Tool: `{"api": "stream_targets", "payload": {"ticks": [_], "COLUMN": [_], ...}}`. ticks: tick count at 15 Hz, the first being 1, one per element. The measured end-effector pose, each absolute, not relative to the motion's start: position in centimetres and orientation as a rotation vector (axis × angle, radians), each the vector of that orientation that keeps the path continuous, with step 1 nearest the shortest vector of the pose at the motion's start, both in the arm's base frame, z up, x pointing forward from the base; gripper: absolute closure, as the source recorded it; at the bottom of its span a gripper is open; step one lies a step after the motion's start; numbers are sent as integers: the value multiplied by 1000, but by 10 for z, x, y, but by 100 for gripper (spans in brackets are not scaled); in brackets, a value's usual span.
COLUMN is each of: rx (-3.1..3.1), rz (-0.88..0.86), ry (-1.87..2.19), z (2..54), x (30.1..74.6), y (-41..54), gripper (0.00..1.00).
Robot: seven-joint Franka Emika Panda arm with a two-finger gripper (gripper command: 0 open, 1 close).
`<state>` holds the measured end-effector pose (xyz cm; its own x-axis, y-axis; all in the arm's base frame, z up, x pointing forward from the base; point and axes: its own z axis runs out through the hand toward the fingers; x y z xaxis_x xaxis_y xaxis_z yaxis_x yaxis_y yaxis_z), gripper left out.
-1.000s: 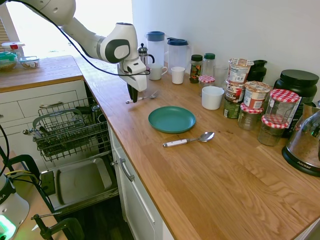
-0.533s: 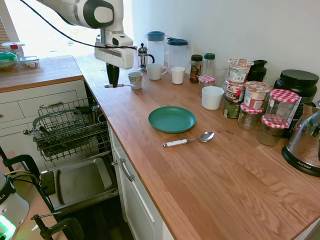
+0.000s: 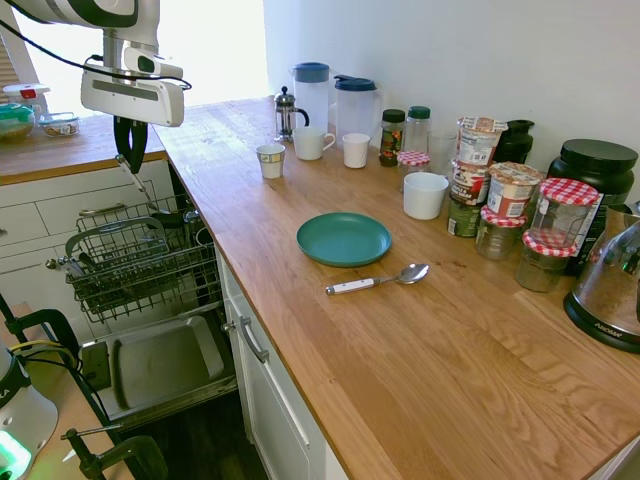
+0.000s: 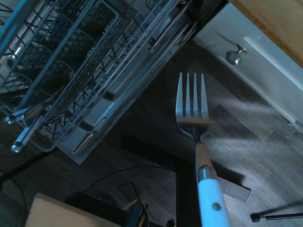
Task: Put the fork in the dishwasher
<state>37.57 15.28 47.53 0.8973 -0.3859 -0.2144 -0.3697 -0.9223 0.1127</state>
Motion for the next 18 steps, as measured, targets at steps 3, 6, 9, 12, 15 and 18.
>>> {"api": "stream_targets", "payload": {"ticks": [3,6,9,12,15,18], "rx": [3022,3009,2974,2933,2883,2839], "rz": [-383,-398,-451,-492,-530,-542], "ry": [-510,-407,-326,-299,-289,-288], "z": [474,462,431,403,372,348], "x": [361,347,346,358,373,387], "y": [188,224,266,296,315,333], "gripper": [100,100,100,100,100,100]}}
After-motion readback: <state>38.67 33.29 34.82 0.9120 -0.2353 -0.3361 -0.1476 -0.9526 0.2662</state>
